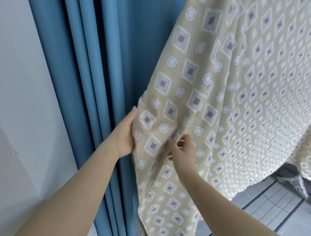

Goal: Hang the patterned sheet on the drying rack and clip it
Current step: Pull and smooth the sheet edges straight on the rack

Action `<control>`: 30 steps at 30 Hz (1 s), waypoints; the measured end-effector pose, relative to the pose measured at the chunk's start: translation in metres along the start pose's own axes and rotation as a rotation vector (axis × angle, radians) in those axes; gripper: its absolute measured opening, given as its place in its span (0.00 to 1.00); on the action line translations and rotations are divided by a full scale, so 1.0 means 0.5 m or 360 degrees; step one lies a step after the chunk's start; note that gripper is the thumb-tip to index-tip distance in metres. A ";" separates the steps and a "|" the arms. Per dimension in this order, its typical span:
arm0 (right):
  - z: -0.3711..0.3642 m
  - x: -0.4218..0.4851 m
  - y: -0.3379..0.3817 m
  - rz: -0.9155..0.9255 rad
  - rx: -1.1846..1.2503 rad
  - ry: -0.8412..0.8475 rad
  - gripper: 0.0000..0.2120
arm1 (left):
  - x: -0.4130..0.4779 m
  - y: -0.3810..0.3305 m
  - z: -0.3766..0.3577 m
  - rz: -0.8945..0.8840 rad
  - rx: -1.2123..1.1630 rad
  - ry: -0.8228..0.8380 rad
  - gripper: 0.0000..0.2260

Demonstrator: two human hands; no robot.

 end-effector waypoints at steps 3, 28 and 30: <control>0.016 0.022 0.043 0.0068 0.0097 -0.0063 0.04 | 0.015 -0.036 -0.037 0.0012 0.0094 0.0040 0.19; 0.116 0.100 0.275 0.0451 0.0085 -0.0235 0.07 | 0.009 -0.313 -0.120 -0.1040 0.0699 -0.0892 0.22; 0.124 0.101 0.282 0.0437 0.0143 -0.0248 0.07 | 0.022 -0.298 -0.154 -0.1023 0.0930 -0.0884 0.19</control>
Point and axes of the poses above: each hand's wrist, its own x-axis towards the middle knuckle, its own z-axis out of the back of the hand, y = z × x, the point moved 7 cm from there along x, towards the middle knuckle, and after that the axes turned 15 degrees about -x, right-handed, at the moved point
